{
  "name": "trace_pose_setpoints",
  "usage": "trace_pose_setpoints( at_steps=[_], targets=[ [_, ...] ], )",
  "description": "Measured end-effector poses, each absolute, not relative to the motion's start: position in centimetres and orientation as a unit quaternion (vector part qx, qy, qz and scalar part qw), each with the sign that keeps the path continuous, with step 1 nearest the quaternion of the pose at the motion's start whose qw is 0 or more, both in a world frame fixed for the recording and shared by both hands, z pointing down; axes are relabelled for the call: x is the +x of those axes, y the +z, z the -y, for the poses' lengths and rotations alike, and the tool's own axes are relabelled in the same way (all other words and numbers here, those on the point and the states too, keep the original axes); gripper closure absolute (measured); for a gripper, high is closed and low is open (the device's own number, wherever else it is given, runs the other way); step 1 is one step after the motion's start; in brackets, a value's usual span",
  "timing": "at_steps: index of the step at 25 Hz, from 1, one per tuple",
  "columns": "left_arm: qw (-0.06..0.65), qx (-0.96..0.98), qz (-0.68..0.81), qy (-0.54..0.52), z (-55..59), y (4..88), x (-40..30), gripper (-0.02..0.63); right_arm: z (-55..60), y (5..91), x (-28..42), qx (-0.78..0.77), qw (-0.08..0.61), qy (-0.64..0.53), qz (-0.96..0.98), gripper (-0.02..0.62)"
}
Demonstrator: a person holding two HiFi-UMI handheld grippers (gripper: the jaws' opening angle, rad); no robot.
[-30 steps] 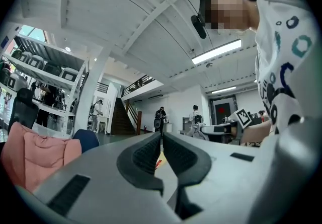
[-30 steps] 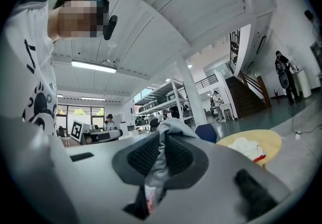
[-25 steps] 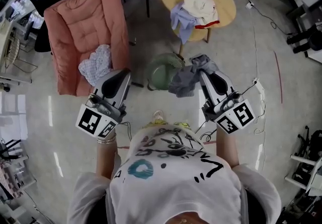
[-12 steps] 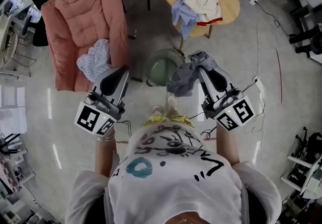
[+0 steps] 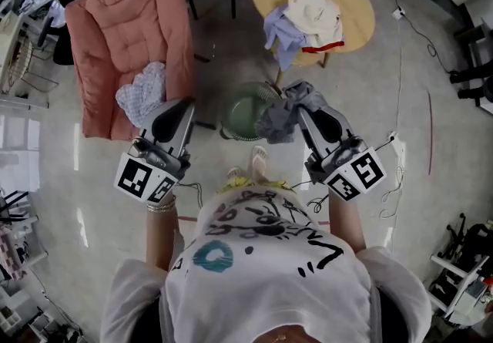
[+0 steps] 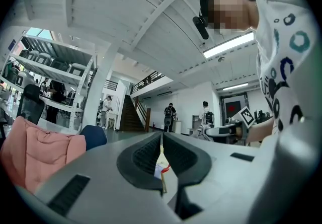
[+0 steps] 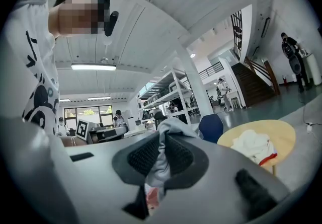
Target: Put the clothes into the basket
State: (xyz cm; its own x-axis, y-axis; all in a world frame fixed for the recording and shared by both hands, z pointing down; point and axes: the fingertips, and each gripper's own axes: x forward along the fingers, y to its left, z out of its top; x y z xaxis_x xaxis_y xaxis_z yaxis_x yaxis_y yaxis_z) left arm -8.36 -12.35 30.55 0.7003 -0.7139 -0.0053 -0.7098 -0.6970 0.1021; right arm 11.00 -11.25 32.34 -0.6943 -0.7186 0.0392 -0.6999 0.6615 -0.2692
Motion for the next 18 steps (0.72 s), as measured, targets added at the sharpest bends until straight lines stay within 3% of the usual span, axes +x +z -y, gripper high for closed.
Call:
trace_pose_setpoints(
  at_steps=[18],
  targets=[
    [0.072,0.910,0.409,-0.012,17.7,33.6,-5.8,0.578,17.7,35.3,12.6,-0.354,0.011,-0.139,-0.925,0.549]
  ],
)
